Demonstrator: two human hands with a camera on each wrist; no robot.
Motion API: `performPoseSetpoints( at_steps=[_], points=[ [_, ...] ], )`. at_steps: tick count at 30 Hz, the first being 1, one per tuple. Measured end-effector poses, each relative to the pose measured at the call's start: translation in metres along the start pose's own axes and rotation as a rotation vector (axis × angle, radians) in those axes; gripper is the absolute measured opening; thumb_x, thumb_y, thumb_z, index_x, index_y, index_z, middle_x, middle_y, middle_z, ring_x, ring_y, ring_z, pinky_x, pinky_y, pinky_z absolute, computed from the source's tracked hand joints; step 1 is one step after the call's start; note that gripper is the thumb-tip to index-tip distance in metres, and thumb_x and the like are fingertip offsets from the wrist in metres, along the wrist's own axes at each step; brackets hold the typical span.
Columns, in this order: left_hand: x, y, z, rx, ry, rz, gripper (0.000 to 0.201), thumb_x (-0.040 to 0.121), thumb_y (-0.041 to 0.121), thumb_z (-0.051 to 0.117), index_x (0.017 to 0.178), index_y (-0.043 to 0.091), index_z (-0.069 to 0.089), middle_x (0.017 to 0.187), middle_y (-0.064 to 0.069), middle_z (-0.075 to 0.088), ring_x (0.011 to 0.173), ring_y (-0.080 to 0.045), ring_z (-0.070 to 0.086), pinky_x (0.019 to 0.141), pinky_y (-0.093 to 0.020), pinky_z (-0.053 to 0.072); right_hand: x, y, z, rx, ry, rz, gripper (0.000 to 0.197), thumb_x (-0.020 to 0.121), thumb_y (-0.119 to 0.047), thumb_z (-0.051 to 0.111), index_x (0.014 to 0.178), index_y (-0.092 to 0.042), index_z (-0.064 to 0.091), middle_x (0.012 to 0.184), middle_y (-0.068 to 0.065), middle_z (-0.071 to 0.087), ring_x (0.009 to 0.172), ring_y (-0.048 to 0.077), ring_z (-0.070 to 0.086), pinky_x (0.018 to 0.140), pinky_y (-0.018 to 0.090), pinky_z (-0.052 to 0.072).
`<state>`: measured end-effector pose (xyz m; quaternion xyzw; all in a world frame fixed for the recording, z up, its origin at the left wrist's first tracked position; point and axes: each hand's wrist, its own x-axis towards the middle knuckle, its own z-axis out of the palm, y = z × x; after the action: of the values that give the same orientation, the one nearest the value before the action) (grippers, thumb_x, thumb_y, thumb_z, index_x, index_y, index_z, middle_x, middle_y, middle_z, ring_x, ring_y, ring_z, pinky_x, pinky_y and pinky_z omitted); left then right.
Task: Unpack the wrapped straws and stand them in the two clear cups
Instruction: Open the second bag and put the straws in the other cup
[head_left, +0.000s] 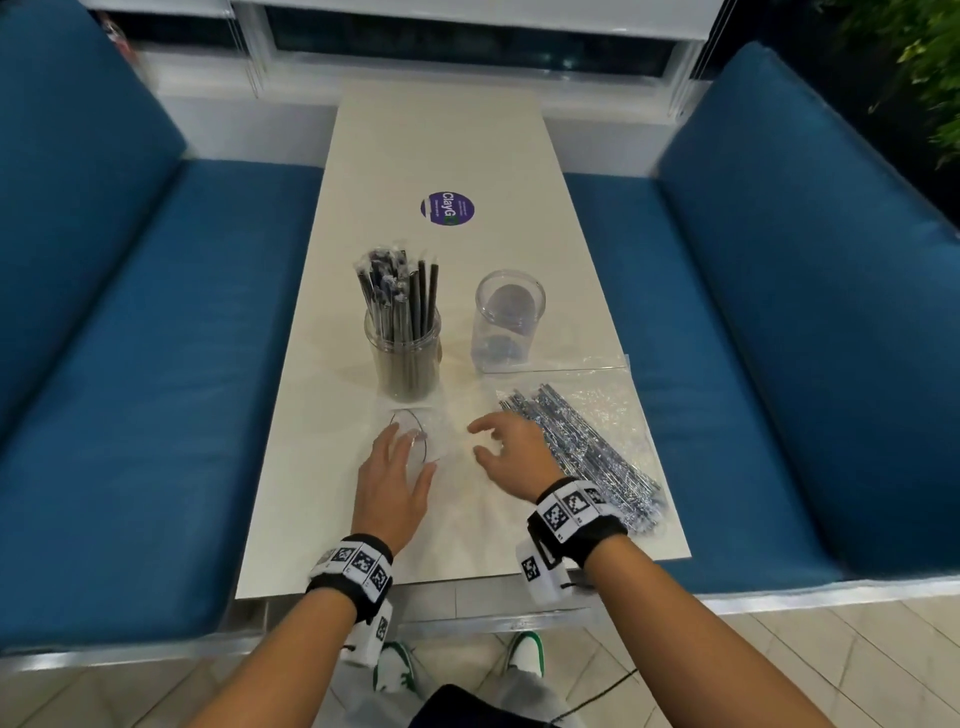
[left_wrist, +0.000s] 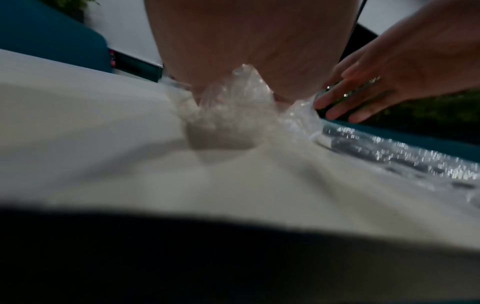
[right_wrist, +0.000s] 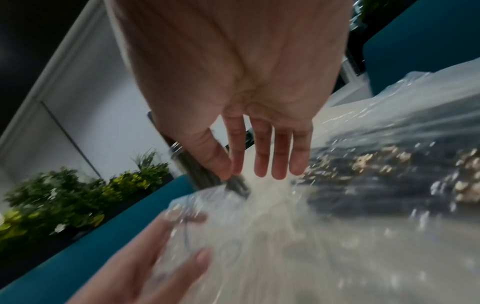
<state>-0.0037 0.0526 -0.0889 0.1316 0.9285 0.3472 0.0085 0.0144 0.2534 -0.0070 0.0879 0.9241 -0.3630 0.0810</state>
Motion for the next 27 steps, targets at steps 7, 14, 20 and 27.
performPoseSetpoints(
  at_steps=[7, 14, 20, 27],
  points=[
    [-0.006, -0.004, 0.011, 0.272, 0.174, -0.003, 0.032, 0.090, 0.019, 0.081, 0.121, 0.021, 0.078, 0.122, -0.014, 0.052, 0.107, -0.037, 0.049, 0.089, -0.056, 0.045, 0.051, 0.048, -0.059, -0.233, 0.215, 0.207, 0.033, 0.093, -0.010, 0.063, 0.126, -0.015, 0.067, 0.136, 0.009, 0.059, 0.130, 0.031, 0.051, 0.111, 0.047, 0.045],
    [0.003, 0.007, 0.001, -0.033, 0.136, -0.156, 0.026, 0.093, 0.003, 0.076, 0.116, 0.003, 0.062, 0.106, -0.017, 0.067, 0.093, -0.041, 0.064, 0.088, -0.052, 0.053, 0.071, 0.080, -0.055, -0.557, 0.035, 0.218, 0.075, 0.099, -0.018, 0.065, 0.161, -0.013, 0.023, 0.158, 0.013, 0.043, 0.138, 0.035, 0.044, 0.109, 0.047, 0.044],
    [0.005, 0.004, -0.004, 0.030, 0.157, -0.123, 0.030, 0.086, 0.025, 0.061, 0.113, 0.014, 0.070, 0.116, -0.005, 0.071, 0.119, -0.031, 0.060, 0.108, -0.043, 0.041, 0.059, 0.076, -0.053, -0.830, 0.099, 0.209, 0.026, 0.099, -0.032, 0.057, 0.119, -0.021, 0.071, 0.119, 0.004, 0.064, 0.119, 0.030, 0.053, 0.104, 0.051, 0.040],
    [0.000, 0.016, -0.029, -0.150, 0.274, -0.015, 0.060, 0.084, 0.037, 0.069, 0.135, 0.009, 0.056, 0.131, -0.007, 0.056, 0.123, -0.024, 0.050, 0.106, -0.037, 0.043, 0.037, 0.036, -0.104, -0.736, 0.095, 0.249, 0.022, 0.090, -0.026, 0.054, 0.102, -0.018, 0.070, 0.107, 0.005, 0.070, 0.102, 0.029, 0.061, 0.111, 0.056, 0.033]
  ],
)
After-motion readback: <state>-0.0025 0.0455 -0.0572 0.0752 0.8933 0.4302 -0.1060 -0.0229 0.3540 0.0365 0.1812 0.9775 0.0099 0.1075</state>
